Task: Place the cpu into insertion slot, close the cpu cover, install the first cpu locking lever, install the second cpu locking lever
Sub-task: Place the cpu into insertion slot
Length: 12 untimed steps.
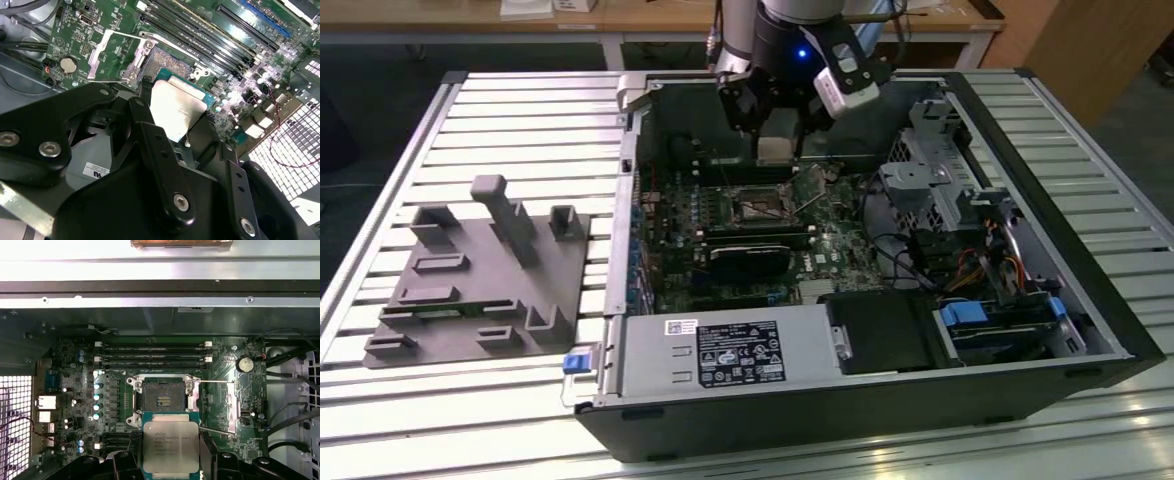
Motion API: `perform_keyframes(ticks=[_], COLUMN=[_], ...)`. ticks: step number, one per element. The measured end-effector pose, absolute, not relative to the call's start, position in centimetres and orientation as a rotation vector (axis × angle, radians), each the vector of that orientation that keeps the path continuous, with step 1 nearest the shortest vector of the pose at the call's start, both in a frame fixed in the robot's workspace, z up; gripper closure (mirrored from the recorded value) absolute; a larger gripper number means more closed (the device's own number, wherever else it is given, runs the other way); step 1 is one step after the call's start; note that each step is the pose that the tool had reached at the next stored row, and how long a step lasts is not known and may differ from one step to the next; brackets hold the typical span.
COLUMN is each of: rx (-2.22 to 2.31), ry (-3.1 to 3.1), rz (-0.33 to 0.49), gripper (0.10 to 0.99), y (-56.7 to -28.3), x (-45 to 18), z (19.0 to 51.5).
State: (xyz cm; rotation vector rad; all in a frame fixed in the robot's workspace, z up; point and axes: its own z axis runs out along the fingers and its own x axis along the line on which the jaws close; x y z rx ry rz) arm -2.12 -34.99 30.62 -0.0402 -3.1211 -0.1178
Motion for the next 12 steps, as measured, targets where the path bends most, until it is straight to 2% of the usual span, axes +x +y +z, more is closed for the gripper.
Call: perform_keyframes(ticks=[12], rx=[-0.04], ry=[-3.122], rz=[-0.118], gripper=[0.545], y=[-35.0], x=[-2.1], z=[28.7])
